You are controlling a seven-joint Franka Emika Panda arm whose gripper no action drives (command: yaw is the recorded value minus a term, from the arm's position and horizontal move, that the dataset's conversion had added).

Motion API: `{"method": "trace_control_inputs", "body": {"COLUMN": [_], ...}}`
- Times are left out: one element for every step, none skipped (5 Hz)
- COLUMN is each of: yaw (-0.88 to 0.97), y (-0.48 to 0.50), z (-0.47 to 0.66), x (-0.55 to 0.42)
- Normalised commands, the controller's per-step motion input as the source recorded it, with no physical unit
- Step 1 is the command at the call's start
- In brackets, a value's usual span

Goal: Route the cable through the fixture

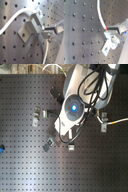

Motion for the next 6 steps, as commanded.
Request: {"method": "trace_control_inputs", "body": {"yaw": [-0.06,0.00,-0.09,-0.38,-0.07,0.00], "y": [-0.076,-0.007,-0.121,-0.218,0.000,-0.001], "z": [-0.51,-0.47,-0.16,0.06,-0.01,0.14], "x": [-0.071,-0.004,-0.096,-0.086,0.000,0.002]}}
